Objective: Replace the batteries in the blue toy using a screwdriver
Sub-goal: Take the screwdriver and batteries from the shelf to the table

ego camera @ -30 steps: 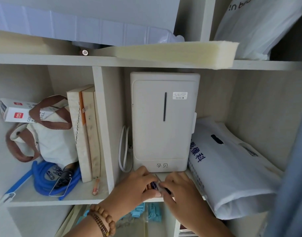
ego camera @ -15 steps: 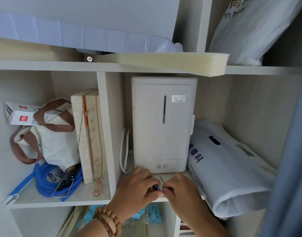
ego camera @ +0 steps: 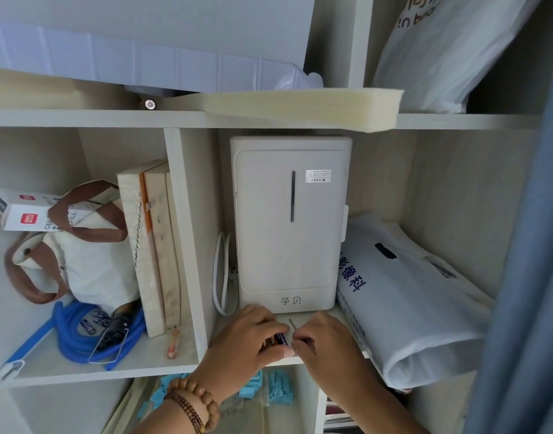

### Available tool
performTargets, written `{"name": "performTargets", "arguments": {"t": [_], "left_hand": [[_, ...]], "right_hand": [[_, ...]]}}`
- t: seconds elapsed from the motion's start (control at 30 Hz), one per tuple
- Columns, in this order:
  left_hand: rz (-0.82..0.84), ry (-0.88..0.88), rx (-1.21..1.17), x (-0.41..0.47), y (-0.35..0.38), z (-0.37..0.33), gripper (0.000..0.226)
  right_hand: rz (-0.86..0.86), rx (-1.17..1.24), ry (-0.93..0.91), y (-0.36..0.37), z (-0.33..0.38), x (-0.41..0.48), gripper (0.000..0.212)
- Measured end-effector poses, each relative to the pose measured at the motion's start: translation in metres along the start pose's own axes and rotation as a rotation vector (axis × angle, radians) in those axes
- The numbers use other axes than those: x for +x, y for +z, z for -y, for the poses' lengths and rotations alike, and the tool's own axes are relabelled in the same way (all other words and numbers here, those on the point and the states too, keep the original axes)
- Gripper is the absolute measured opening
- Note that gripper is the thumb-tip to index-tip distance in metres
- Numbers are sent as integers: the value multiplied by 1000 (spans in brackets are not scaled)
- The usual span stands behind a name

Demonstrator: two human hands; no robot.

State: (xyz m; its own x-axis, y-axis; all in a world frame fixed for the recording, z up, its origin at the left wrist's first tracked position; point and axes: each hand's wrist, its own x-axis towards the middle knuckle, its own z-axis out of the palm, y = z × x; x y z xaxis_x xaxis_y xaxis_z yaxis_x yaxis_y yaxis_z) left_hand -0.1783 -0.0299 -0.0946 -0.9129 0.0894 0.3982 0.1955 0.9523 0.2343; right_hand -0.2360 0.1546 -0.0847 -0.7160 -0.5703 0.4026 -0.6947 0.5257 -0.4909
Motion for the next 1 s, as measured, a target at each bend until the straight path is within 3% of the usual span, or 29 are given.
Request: {"name": "performTargets", "arguments": {"t": [0.23,0.37,0.47,0.6,0.73,1.0], "left_hand": [[6,-4,-78,1,3,4,37],[-2,-18,-90,-1,3,4,47],[-4,-8,-66,-1,3,4,52],[-23,26,-23,-1,2,2,50],[-31,8,-53,-3,1,0,66],[-60,-22,-119,-6,-11,-8,64]], "right_hand": [[-39,-64,36,1,3,1,23],[-106,-126,108,4,6,3,27],[-147,-98,128,4,8,4,12],[-123,-87,116,2,8,0,14],[-109,-77,114,-2,9,-2,13],[-156,-28,110,-10,7,-8,13]]}}
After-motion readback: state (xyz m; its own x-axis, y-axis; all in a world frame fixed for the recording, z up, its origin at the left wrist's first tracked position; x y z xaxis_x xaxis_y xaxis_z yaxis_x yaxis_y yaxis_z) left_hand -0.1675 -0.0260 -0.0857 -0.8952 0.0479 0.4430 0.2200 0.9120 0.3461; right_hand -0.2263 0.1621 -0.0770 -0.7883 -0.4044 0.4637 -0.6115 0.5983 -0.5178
